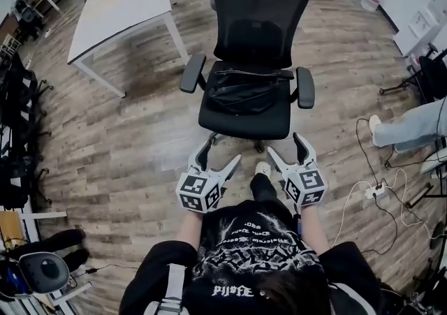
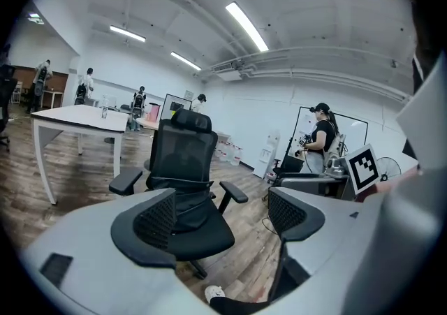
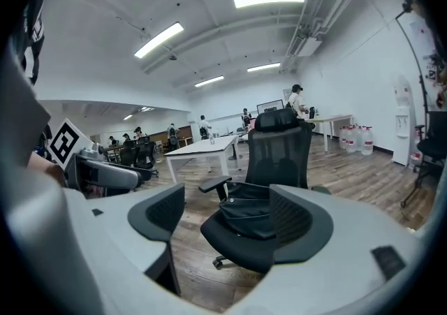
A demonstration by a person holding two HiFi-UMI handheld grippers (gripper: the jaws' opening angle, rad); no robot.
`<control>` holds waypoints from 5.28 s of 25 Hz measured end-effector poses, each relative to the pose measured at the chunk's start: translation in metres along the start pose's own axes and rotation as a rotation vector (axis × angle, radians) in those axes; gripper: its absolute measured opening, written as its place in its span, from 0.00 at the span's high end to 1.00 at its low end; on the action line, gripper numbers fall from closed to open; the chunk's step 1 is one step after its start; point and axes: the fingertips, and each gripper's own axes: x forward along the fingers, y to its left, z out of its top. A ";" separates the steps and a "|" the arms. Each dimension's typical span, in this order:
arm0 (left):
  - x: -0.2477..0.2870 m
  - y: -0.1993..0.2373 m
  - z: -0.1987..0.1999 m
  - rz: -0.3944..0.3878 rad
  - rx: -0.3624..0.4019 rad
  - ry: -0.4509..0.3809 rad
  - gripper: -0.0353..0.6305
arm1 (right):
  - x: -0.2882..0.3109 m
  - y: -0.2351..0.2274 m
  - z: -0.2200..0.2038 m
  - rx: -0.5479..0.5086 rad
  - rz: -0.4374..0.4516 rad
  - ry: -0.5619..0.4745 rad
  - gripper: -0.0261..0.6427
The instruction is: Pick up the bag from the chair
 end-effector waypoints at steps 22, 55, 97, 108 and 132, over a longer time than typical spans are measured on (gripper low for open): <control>0.193 0.027 0.066 0.098 -0.082 0.034 0.32 | 0.136 -0.144 0.059 -0.048 0.216 0.087 0.40; 0.292 0.184 0.051 0.098 -0.098 0.254 0.32 | 0.278 -0.198 0.030 0.018 0.094 0.249 0.40; 0.424 0.317 -0.100 -0.041 -0.032 0.511 0.32 | 0.409 -0.295 -0.118 -0.043 0.074 0.424 0.37; 0.454 0.314 -0.121 -0.177 0.071 0.503 0.32 | 0.445 -0.289 -0.148 -0.086 0.208 0.459 0.36; 0.430 0.282 -0.099 -0.160 0.034 0.522 0.83 | 0.428 -0.265 -0.113 0.151 0.045 0.342 0.71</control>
